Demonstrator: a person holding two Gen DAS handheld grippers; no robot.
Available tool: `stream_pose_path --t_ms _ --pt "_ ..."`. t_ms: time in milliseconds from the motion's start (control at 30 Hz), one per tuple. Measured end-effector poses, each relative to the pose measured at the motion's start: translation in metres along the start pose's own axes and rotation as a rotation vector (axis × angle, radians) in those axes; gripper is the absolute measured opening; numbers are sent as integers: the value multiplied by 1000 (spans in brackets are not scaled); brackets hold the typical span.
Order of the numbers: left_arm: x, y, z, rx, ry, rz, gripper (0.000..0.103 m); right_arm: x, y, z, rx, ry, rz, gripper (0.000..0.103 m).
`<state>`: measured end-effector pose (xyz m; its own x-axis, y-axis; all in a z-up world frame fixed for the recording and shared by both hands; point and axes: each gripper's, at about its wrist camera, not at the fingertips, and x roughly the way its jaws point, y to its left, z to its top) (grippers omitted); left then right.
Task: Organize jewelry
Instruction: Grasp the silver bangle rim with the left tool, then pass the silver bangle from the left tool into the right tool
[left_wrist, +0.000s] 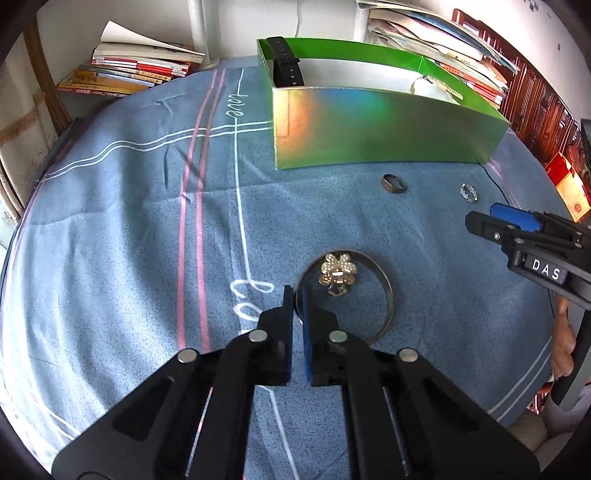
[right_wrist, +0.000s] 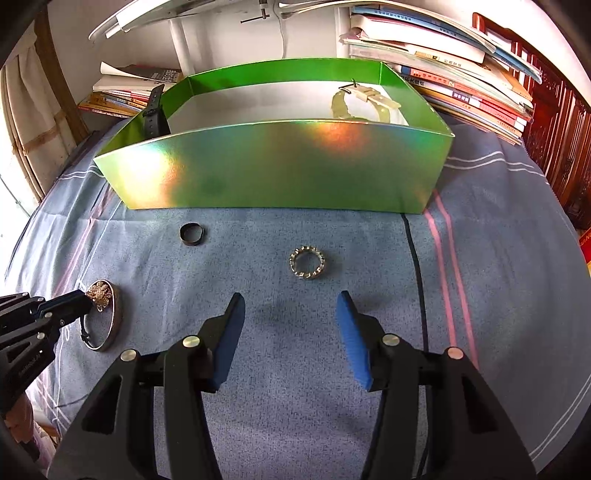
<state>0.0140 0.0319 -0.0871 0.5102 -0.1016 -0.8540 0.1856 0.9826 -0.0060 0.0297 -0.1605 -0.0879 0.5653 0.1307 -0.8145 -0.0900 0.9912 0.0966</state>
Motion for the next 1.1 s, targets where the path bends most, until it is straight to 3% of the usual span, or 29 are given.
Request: stream_pose_path --t_ms 167,300,467,667,800,933,1000,1100 --pt "-4 6 9 -38 -13 -8 4 1 4 -1 -10 -2 -4 57" --pt "-22 6 24 -40 -73 -24 5 1 4 -2 -5 -4 -3 58" --pt "-35 -8 43 -24 -120 -89 5 -1 1 -2 7 1 -5 58" --pt "-8 -52 52 42 -64 -141 5 -11 -24 -1 65 -24 -67 58" --pt "13 -67 51 67 -25 -141 4 -11 -37 -2 95 -22 -87 58" --pt "16 -62 51 58 -33 -91 6 -10 -40 -4 105 -16 -76 58" --pt "8 -52 51 36 -56 -75 17 -11 -39 -6 100 -16 -69 58" --pt "-1 -38 50 15 -78 -32 23 -12 -34 -6 88 -16 -46 58"
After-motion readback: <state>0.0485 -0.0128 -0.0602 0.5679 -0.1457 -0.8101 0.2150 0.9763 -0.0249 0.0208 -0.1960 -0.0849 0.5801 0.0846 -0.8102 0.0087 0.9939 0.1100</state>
